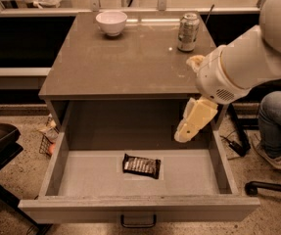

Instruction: Pick rxbar chocolate from top drawer and place on counter

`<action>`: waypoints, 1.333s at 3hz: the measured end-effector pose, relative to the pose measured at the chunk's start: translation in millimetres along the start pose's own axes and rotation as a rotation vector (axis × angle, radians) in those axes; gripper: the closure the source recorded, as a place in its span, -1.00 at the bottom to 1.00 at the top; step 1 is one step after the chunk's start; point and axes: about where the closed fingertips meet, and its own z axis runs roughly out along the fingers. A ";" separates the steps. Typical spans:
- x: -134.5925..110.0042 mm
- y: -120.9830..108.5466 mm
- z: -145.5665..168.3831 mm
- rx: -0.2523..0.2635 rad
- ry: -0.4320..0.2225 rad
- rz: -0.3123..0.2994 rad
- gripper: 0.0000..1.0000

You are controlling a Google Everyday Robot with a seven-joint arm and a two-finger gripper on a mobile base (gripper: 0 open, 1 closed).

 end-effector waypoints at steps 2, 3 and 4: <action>19.3 42.0 76.7 -0.041 -0.049 0.078 -1.00; 32.8 59.0 138.6 -0.067 -0.065 0.116 -0.95; 38.8 66.6 170.7 -0.085 -0.069 0.128 -0.68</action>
Offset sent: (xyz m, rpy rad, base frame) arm -0.0112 0.0449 -0.1545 0.1487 0.0973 -0.0559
